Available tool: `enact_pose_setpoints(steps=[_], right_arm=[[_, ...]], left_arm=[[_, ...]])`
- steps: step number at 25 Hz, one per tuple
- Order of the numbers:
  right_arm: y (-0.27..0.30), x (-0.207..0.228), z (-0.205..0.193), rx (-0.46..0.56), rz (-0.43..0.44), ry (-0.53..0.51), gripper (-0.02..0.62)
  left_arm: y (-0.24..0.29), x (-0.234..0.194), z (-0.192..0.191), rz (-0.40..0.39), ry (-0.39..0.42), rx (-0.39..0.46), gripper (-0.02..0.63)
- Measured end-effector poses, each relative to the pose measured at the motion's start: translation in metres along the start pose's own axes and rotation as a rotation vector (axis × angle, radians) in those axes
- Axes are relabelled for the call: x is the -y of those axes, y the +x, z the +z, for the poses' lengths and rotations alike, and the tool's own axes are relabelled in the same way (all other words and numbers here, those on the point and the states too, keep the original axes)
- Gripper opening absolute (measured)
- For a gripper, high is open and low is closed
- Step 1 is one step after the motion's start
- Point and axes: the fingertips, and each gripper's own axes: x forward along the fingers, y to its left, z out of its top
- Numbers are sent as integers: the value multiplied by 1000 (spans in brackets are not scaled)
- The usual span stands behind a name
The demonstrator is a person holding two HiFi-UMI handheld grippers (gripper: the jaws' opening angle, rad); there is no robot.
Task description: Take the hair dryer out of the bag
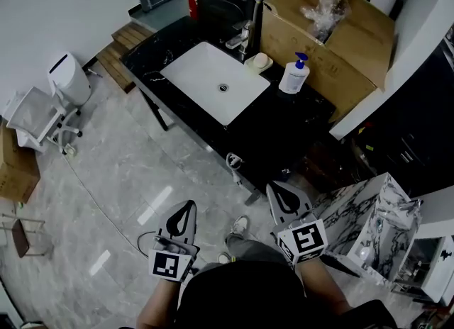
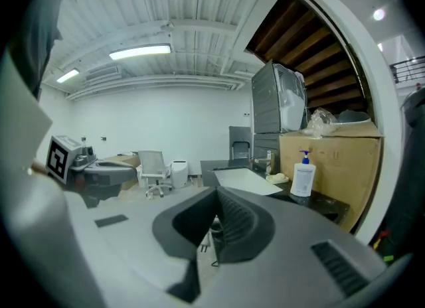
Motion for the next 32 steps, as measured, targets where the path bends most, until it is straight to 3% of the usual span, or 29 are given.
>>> enact_pose_setpoints(steps=[8, 14, 18, 23, 27, 32], right_arm=[[46, 53, 2, -11, 24, 32, 12], [59, 72, 11, 29, 36, 27, 12], [58, 77, 7, 28, 24, 61, 12], [61, 78, 0, 9, 13, 71, 12], [65, 78, -5, -28, -5, 76, 14], [71, 90, -7, -58, -73, 68, 14]], left_arm=[[82, -9, 18, -18, 22, -4, 21], [118, -1, 25, -56, 52, -14, 20], [135, 6, 41, -103, 109, 26, 20], [144, 5, 42, -126, 102, 22, 21], [149, 2, 28, -145, 58, -37, 20], [162, -10, 33, -190, 55, -27, 21]])
